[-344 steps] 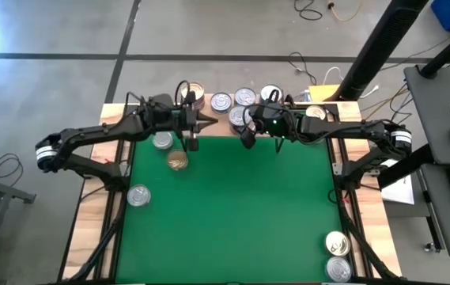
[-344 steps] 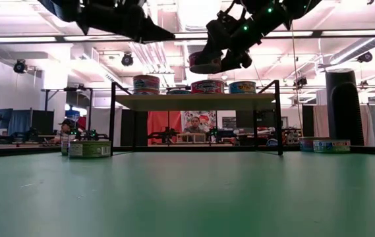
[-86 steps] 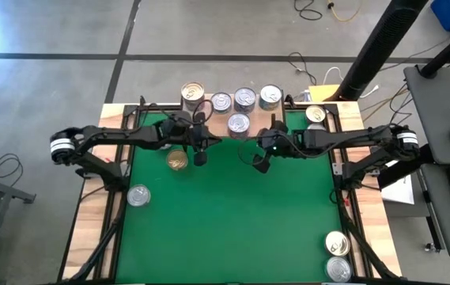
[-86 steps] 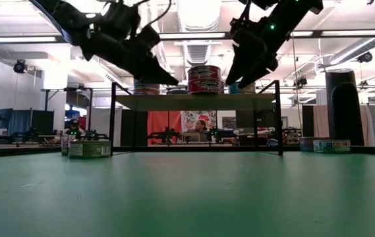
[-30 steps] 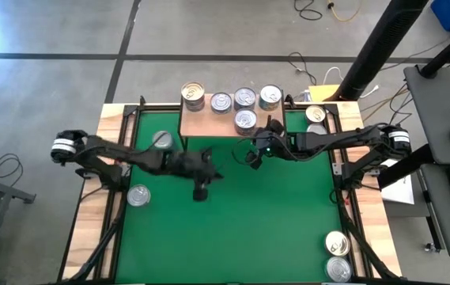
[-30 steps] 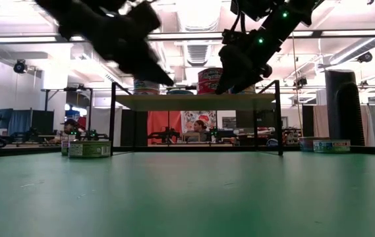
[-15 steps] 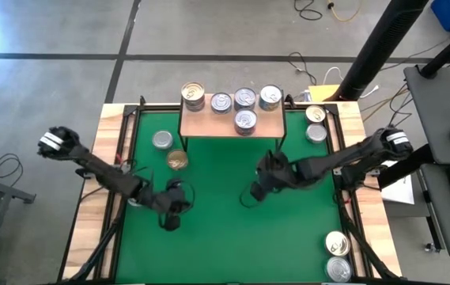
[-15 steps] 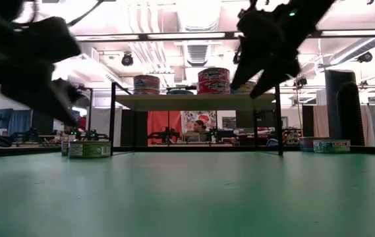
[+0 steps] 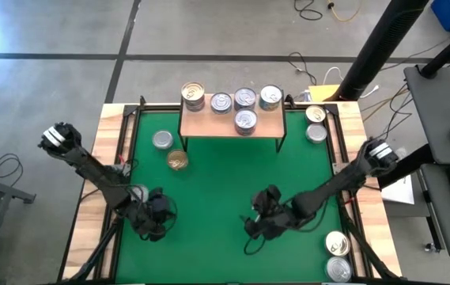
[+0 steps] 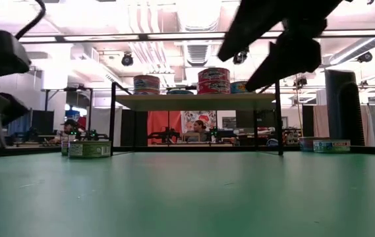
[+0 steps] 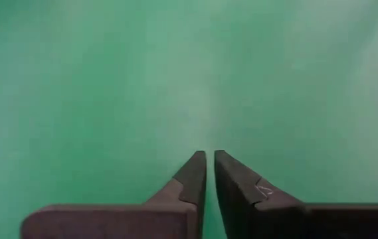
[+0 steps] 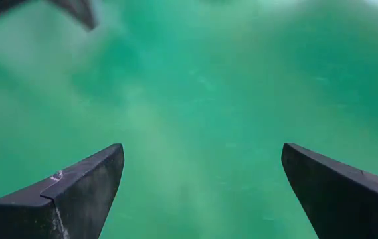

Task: Stack canned seafood by type on shelf
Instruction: Put the green tuna can on the shelf

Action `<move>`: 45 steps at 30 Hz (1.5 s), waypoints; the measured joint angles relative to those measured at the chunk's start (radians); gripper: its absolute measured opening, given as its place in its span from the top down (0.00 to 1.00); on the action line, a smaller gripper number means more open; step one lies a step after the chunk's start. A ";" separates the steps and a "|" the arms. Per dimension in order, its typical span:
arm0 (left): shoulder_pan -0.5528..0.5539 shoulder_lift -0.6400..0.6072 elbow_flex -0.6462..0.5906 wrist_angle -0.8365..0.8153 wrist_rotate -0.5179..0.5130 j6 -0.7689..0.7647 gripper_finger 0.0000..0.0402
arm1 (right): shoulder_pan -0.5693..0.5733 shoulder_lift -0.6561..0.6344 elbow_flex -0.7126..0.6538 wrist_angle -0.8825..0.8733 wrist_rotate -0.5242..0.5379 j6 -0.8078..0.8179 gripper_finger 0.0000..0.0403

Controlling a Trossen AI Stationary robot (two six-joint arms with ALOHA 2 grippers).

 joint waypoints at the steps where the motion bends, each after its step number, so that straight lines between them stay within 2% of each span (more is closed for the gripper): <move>1: 0.011 -0.011 0.001 -0.028 -0.008 -0.001 0.93 | 0.005 0.025 0.023 0.000 0.000 -0.012 0.01; 9: 0.182 -0.133 0.003 -0.212 -0.110 0.022 0.65 | -0.008 0.205 0.226 -0.057 -0.007 -0.103 0.01; 13: 0.273 -0.199 0.003 -0.293 -0.269 -0.030 0.51 | -0.016 0.245 0.312 -0.114 -0.003 -0.121 0.01; 16: 0.313 -0.234 0.002 -0.307 -0.412 -0.125 0.43 | -0.016 0.260 0.340 -0.128 0.001 -0.121 0.01; 20: 0.340 -0.256 0.001 -0.310 -0.489 -0.184 0.36 | -0.011 0.261 0.332 -0.134 0.000 -0.078 0.01; 23: 0.356 -0.253 0.001 -0.313 -0.562 -0.181 0.33 | -0.006 0.259 0.324 -0.161 -0.001 -0.051 0.01; 25: 0.382 -0.241 0.001 -0.311 -0.573 -0.181 0.33 | -0.006 0.259 0.324 -0.165 0.001 -0.045 0.01; 35: 0.554 -0.149 -0.003 -0.308 -0.491 -0.120 0.34 | -0.003 0.269 0.314 -0.174 0.002 -0.022 0.01; 40: 0.629 -0.112 -0.001 -0.298 -0.494 -0.121 0.35 | -0.002 0.269 0.314 -0.188 0.002 -0.044 0.01; 45: 0.715 -0.071 -0.001 -0.263 -0.469 -0.102 0.40 | -0.007 0.269 0.314 -0.192 0.003 -0.067 0.01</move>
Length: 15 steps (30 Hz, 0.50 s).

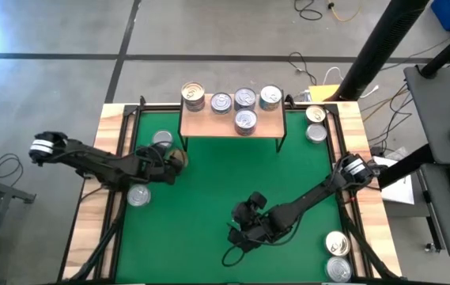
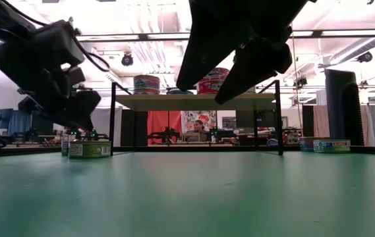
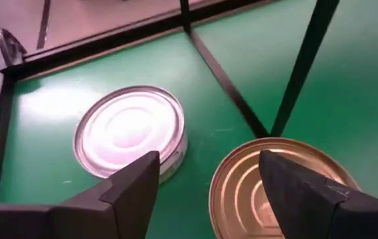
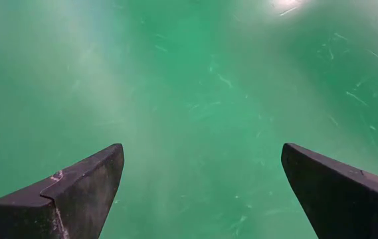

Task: Stack canned seafood by type on shelf
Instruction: Put the green tuna can on the shelf

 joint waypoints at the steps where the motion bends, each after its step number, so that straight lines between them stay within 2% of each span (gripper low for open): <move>1: 0.011 0.009 0.000 0.019 0.014 0.021 0.41 | 0.000 0.000 0.000 0.000 0.001 0.000 0.01; 6: 0.038 0.071 0.000 0.113 0.092 0.104 0.45 | 0.000 0.000 0.000 0.000 0.000 0.018 0.01; 10: 0.040 0.124 0.004 0.175 0.195 0.141 0.47 | 0.000 0.000 0.000 0.000 -0.004 0.036 0.01; 15: -0.044 0.154 0.008 0.280 0.369 0.206 0.50 | 0.000 -0.001 0.000 0.000 -0.014 0.044 0.01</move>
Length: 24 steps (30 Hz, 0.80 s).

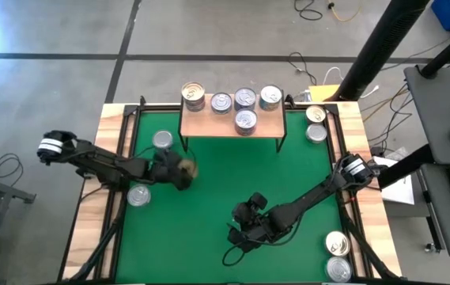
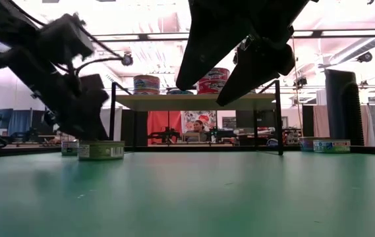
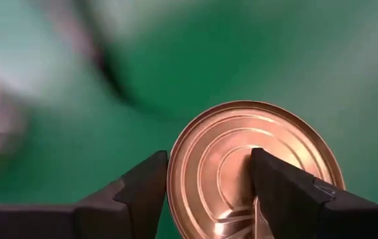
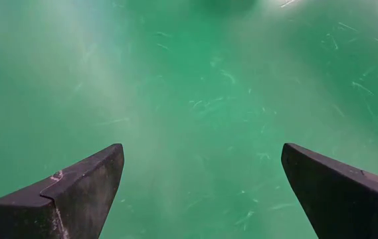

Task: Stack canned seafood by type on shelf
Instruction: Put the green tuna can on the shelf

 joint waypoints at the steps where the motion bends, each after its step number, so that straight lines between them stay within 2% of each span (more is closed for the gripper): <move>1: -0.038 -0.005 -0.002 0.027 0.027 0.016 0.50 | 0.000 -0.001 0.000 0.000 -0.001 0.000 0.01; 5: -0.211 -0.045 -0.011 0.148 0.100 0.121 0.51 | 0.000 -0.001 0.000 0.000 -0.005 -0.005 0.01; 9: -0.361 -0.079 -0.008 0.187 0.041 0.148 0.51 | 0.000 0.006 0.000 0.001 0.028 -0.014 0.01; 14: -0.507 -0.068 -0.016 0.105 -0.068 -0.005 0.51 | -0.012 0.066 -0.003 0.047 0.064 -0.016 0.01; 19: -0.621 -0.065 -0.014 0.088 -0.076 -0.069 0.51 | -0.049 0.135 -0.003 0.187 0.063 -0.106 0.01; 24: -0.728 -0.067 0.014 -0.008 -0.068 -0.123 0.51 | -0.094 0.175 -0.003 0.249 0.064 -0.177 0.01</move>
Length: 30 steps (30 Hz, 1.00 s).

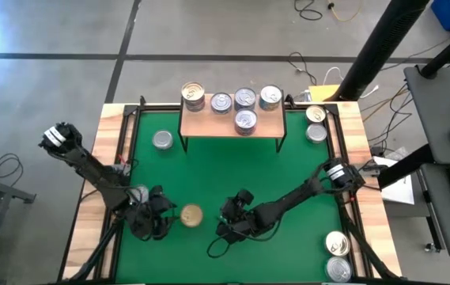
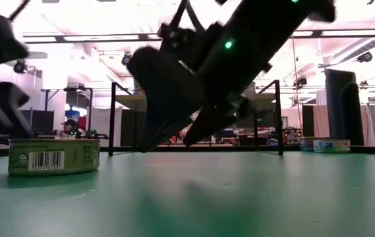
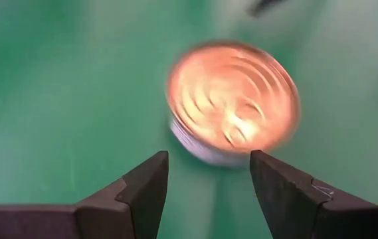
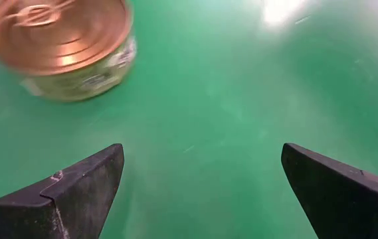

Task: Stack canned seafood by type on shelf
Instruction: Put the green tuna can on the shelf

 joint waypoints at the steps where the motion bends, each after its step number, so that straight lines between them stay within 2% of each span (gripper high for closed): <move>1: -0.024 0.004 0.003 -0.009 0.019 -0.019 0.51 | -0.010 0.003 0.000 0.001 0.001 -0.005 0.01; 3: -0.079 0.020 0.003 -0.013 0.064 -0.056 0.51 | -0.027 0.011 0.000 0.011 0.028 -0.009 0.01; 6: -0.142 0.071 0.001 -0.001 0.059 -0.114 0.51 | -0.050 0.031 0.000 0.027 0.101 -0.009 0.01; 9: -0.158 0.138 0.000 0.052 -0.033 -0.131 0.51 | -0.074 0.060 0.000 0.095 0.099 -0.048 0.01; 12: -0.145 0.207 0.000 0.107 -0.121 -0.128 0.51 | -0.089 0.092 0.000 0.197 0.052 -0.117 0.01; 15: -0.106 0.260 0.000 0.131 -0.136 -0.128 0.51 | -0.091 0.100 0.000 0.268 0.006 -0.167 0.01; 20: -0.003 0.295 0.004 0.159 -0.140 -0.117 0.53 | -0.080 0.090 0.000 0.281 -0.067 -0.198 0.01; 23: 0.060 0.284 0.002 0.163 -0.146 -0.029 0.56 | -0.066 0.075 -0.001 0.274 -0.160 -0.202 0.01; 26: 0.125 0.263 -0.003 0.153 -0.222 0.095 0.59 | -0.045 0.064 0.000 0.288 -0.231 -0.214 0.01; 30: 0.193 0.226 0.000 0.132 -0.197 0.184 0.61 | -0.011 0.042 0.000 0.264 -0.255 -0.255 0.01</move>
